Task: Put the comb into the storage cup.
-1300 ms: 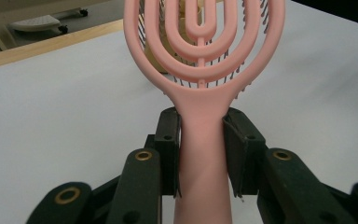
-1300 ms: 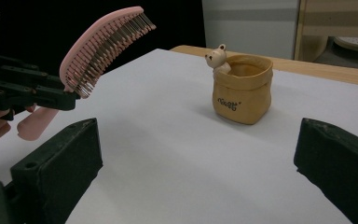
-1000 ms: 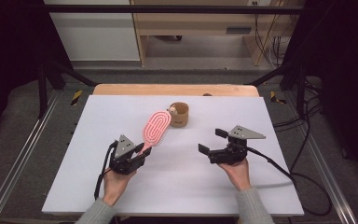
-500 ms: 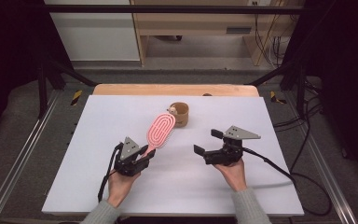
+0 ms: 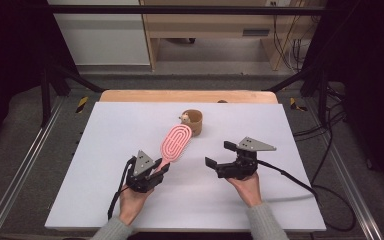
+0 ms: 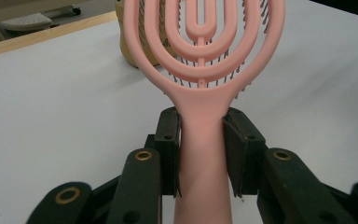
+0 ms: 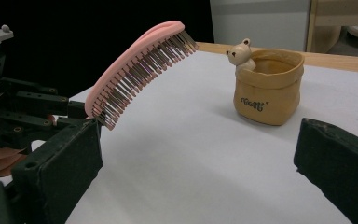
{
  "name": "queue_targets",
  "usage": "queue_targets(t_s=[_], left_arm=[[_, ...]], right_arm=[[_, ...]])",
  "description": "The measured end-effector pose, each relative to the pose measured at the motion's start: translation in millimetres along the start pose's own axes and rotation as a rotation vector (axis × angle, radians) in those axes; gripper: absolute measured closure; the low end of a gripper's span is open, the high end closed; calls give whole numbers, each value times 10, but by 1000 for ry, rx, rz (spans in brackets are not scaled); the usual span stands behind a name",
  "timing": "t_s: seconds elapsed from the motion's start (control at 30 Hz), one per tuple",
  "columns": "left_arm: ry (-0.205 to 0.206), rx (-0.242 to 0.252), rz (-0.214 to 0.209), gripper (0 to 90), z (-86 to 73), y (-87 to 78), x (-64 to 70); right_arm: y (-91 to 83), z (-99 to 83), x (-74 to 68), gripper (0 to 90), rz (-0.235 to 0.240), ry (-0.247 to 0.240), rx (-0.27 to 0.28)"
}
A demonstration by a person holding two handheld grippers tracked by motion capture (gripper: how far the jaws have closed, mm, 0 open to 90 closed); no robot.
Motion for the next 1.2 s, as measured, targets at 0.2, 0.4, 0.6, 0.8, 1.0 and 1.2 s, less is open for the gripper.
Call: queue_targets(t_s=[0.2,0.4,0.6,0.8,1.0,1.2], left_arm=[[-8,5,6,687,15,9,4],[-18,12,19,687,29,4,-11],[-20,22,29,687,65,4,-34],[-22,35,40,687,94,29,-25],[-37,40,46,687,89,74,10],[-48,54,41,688,87,121,70]], right_arm=[[12,11,-12,13,2,15,13],[12,46,-22,14,5,24,28],[53,78,-86,14,12,-7,16],[101,89,-131,15,19,-9,10],[147,144,-169,15,23,0,26],[235,156,-211,16,28,13,19]])
Point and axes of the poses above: each handheld gripper's, and its own axes: y roughly forward along the jaws, z roughly out of its top, x roughly to its right, the point moved 8 cm from there along y, roughly forward along the jaws, and after that the axes turned 9 degrees about x, right-handed, at the moved point
